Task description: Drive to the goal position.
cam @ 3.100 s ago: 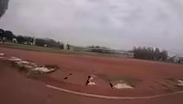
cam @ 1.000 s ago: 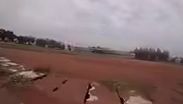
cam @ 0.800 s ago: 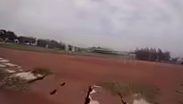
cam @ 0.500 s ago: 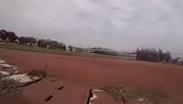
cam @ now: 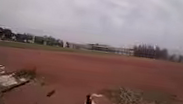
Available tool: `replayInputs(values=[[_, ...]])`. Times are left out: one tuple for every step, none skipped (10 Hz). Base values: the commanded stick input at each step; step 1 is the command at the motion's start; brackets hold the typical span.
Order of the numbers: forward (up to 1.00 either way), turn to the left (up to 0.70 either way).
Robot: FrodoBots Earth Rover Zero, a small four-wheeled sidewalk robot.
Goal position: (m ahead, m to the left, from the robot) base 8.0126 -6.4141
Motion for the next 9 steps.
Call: replayInputs(values=[[0.7, 0.0], [0.7, 0.0], [0.7, 0.0], [0.7, 0.0], [0.7, 0.0], [0.7, 0.0], [0.7, 0.0], [0.7, 0.0], [0.7, 0.0]])
